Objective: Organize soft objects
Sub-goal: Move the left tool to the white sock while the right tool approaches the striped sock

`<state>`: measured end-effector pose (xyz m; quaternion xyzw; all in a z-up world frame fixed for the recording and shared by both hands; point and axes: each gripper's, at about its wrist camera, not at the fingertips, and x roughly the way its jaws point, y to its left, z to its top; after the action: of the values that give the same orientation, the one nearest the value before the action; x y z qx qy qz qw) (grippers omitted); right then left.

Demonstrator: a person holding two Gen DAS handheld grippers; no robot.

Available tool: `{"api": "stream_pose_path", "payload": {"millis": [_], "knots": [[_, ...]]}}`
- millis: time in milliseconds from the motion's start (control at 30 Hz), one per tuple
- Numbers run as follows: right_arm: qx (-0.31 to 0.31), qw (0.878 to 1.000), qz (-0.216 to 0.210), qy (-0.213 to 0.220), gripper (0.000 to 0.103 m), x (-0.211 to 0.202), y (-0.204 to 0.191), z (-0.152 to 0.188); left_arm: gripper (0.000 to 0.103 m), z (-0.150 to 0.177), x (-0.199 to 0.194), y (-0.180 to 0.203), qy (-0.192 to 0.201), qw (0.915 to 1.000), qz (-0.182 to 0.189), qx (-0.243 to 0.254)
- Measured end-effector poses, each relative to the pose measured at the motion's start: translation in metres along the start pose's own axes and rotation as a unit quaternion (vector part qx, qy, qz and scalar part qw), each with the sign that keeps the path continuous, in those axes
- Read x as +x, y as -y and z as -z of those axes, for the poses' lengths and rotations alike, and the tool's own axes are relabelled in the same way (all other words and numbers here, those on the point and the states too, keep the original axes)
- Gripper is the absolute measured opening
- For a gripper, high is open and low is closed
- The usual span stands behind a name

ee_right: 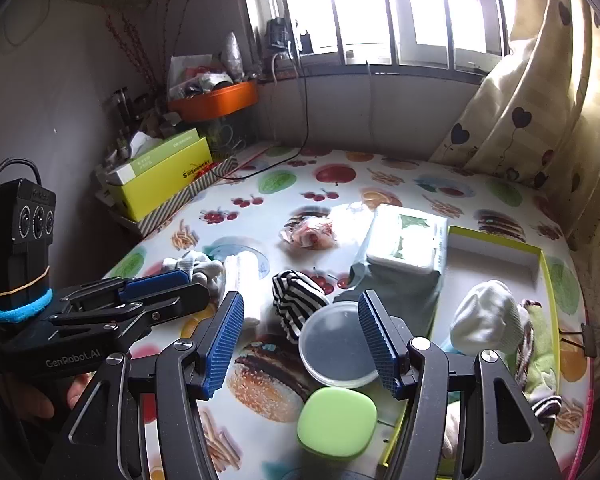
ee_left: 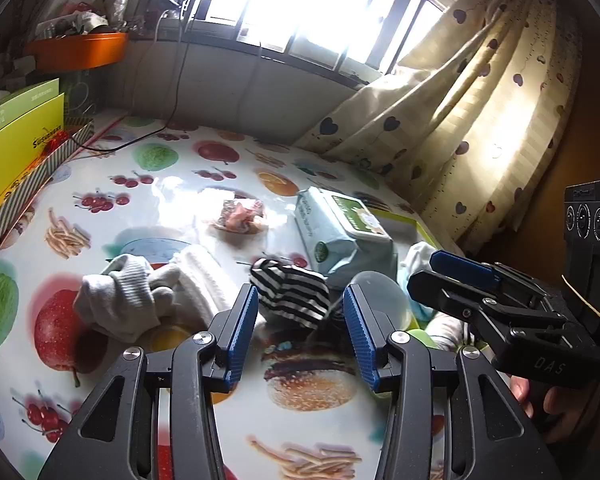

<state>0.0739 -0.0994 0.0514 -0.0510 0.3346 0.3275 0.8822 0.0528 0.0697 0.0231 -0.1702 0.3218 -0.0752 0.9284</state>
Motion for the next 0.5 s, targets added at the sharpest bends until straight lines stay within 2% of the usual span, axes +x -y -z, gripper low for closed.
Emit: {"api": "stream_pose_path", "payload": {"millis": [500], "knots": [[-0.021, 0.999, -0.019, -0.023, 0.060, 0.037, -0.018, -0.021, 0.046, -0.006, -0.004, -0.054, 0.014, 0.9980, -0.041, -0.045]]}}
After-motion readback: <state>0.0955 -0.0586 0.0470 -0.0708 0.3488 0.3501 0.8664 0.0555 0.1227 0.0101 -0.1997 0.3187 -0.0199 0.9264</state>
